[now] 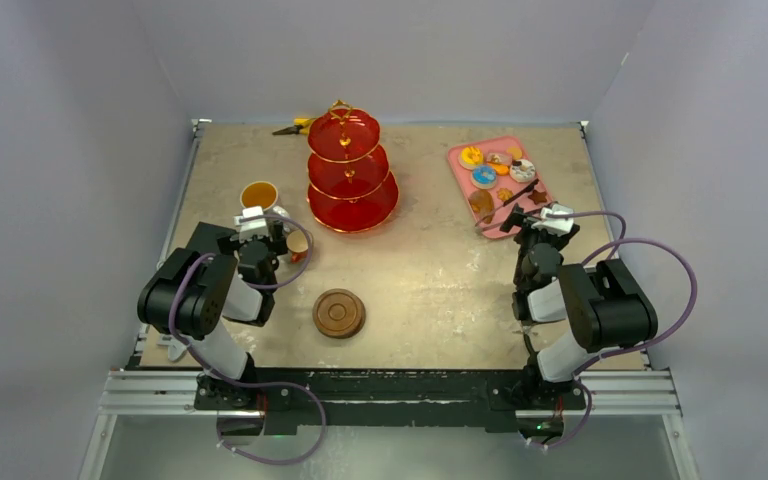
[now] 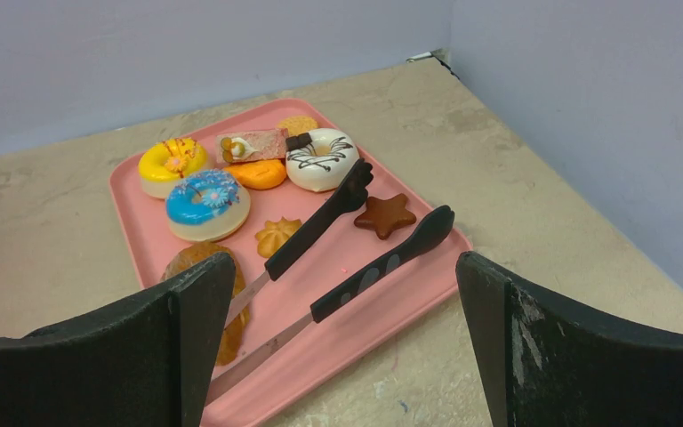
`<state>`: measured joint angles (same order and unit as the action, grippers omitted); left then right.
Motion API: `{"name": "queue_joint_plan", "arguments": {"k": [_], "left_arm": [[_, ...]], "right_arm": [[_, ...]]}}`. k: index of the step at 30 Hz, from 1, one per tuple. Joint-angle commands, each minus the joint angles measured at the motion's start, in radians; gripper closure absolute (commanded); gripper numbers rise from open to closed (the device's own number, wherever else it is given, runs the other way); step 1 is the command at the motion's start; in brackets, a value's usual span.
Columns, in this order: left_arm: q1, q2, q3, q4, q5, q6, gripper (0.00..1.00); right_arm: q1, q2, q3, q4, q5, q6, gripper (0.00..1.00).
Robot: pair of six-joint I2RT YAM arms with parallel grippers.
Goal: Serve the afternoon tea
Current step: Pick up the desert table from the center of the board.
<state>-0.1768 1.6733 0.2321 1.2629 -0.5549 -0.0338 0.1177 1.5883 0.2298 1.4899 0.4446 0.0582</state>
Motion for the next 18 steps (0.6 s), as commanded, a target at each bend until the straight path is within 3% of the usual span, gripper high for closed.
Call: {"name": "queue_joint_plan", "arguments": {"k": [1,12,15,18], "left_arm": [[0.008,-0.003,0.019,0.068,-0.010,-0.016,0.01],[0.008,-0.015,0.013,0.081,-0.002,-0.006,0.01],[0.008,-0.103,0.020,-0.012,0.011,0.007,0.01],[0.008,-0.241,0.114,-0.318,0.022,0.016,0.01]], "right_arm": [[0.003,-0.009,0.020,0.059,-0.017,-0.026,0.01],[0.003,-0.009,0.020,0.059,-0.017,-0.026,0.01],[0.003,-0.011,0.014,0.079,-0.003,-0.033,0.01],[0.006,-0.037,0.004,0.087,-0.033,-0.053,0.01]]}}
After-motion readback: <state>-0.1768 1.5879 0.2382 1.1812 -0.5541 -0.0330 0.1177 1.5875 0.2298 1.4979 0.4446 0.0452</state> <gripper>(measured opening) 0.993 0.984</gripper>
